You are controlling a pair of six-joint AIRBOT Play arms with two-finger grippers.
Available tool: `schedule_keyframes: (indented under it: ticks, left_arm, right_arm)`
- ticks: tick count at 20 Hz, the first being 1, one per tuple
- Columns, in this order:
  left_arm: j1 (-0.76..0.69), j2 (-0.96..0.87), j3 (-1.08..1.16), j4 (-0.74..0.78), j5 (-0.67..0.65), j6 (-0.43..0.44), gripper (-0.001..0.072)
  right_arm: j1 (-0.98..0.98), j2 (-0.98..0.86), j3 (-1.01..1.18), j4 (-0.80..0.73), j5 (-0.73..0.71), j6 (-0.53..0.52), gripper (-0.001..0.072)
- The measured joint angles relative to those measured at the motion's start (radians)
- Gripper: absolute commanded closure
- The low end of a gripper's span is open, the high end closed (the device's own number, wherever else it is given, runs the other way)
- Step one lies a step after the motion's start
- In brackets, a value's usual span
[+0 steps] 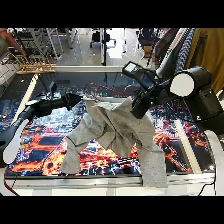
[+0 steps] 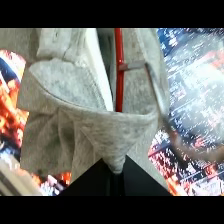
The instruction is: Fold the clothes and pants, and hang the long-sleeved shirts on hangers.
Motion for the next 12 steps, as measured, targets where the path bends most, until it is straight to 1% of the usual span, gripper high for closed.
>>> schedule_keyframes:
  ticks: [2,4,6,8,10,11,12]
  left_arm:
    - [0.001,0.000,0.000,-0.053,0.021,0.056,0.0695]
    - [0.002,0.001,0.000,-0.129,-0.005,0.136,0.0695]
    - [0.000,0.001,0.000,-0.175,-0.034,0.195,0.0695]
    - [-0.002,0.001,0.000,-0.179,-0.060,0.229,0.0693]
    - [-0.002,0.001,0.000,-0.132,-0.082,0.232,0.0676]
    - [0.000,0.000,0.000,-0.107,-0.087,0.219,0.0587]
    - [0.005,0.000,0.000,-0.084,-0.091,0.197,0.0484]
  right_arm:
    - [-0.001,-0.002,-0.001,-0.027,0.076,-0.028,0.0680]
    - [-0.001,-0.011,-0.003,-0.047,0.113,-0.043,0.0680]
    - [0.000,-0.022,-0.011,-0.060,0.131,-0.052,0.0680]
    - [-0.001,-0.033,-0.020,-0.072,0.134,-0.054,0.0680]
    - [-0.001,-0.037,-0.023,-0.080,0.096,-0.025,0.0680]
    - [-0.002,-0.035,-0.019,-0.088,0.078,-0.004,0.0680]
    - [-0.003,-0.031,-0.016,-0.099,0.063,0.015,0.0680]
